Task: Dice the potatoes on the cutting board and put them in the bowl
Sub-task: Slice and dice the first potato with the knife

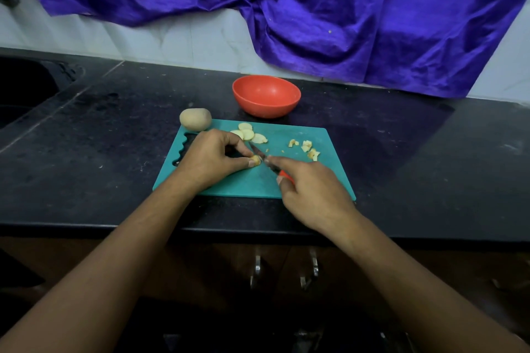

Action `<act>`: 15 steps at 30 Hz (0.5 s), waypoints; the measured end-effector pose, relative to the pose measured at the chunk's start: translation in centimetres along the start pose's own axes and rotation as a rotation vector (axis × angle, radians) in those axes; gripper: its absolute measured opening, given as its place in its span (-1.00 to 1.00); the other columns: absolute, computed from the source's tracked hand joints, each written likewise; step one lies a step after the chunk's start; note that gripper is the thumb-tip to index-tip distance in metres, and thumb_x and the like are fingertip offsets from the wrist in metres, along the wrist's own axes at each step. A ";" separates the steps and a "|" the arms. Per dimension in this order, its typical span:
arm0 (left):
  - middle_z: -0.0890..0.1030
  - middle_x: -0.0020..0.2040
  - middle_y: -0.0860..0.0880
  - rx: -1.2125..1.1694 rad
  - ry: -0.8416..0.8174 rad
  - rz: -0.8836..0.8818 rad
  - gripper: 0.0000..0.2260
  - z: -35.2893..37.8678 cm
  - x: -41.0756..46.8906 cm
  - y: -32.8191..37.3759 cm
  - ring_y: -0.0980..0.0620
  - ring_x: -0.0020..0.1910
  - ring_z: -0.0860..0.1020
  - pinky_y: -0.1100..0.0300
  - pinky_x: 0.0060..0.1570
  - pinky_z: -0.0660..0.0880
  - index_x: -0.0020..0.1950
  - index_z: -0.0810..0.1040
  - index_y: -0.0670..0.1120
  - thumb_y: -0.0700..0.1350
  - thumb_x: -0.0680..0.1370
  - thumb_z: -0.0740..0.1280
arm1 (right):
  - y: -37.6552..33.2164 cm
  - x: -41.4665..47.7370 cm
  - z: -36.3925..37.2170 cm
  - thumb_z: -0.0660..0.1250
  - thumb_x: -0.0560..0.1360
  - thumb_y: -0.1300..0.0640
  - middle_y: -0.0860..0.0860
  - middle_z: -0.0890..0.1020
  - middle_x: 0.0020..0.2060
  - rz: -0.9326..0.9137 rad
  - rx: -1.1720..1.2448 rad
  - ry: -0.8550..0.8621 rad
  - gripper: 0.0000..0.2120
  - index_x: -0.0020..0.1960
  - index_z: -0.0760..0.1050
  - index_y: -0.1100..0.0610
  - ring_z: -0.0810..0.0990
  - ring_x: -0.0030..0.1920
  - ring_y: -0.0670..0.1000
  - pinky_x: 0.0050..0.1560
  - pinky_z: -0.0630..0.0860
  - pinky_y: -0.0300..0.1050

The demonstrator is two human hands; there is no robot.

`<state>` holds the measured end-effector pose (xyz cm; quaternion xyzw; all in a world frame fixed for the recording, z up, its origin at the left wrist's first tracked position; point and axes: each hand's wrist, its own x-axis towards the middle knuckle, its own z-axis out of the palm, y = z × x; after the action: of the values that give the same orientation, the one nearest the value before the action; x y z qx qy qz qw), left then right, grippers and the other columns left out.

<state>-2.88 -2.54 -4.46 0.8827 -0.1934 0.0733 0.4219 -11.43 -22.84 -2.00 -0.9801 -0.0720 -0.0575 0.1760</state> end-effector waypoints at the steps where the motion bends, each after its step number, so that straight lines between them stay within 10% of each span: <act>1: 0.72 -0.17 0.21 -0.002 -0.001 0.003 -0.91 0.0 0.0 0.0 0.29 -0.11 0.64 0.44 -0.13 0.46 -0.14 0.75 0.07 0.01 0.42 0.61 | -0.1 -0.1 0.1 0.20 0.68 0.00 -0.01 0.60 0.13 -0.004 -0.003 0.005 -0.56 0.52 0.33 -0.28 0.57 -0.07 -0.04 -0.02 0.54 -0.06; 15: 0.72 -0.16 0.22 0.008 -0.007 0.035 -0.92 -0.1 0.0 0.1 0.30 -0.10 0.64 0.39 -0.06 0.47 -0.14 0.74 0.07 -0.04 0.42 0.61 | -0.5 0.1 0.1 0.15 0.67 0.03 -0.08 0.45 -0.23 -0.068 -0.199 -0.045 -0.49 0.59 0.23 -0.23 0.47 -0.19 -0.04 -0.18 0.42 -0.03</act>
<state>-2.95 -2.54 -4.31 0.8811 -0.2102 0.0785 0.4163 -11.38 -22.35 -1.96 -0.9908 -0.1029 -0.0481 0.0740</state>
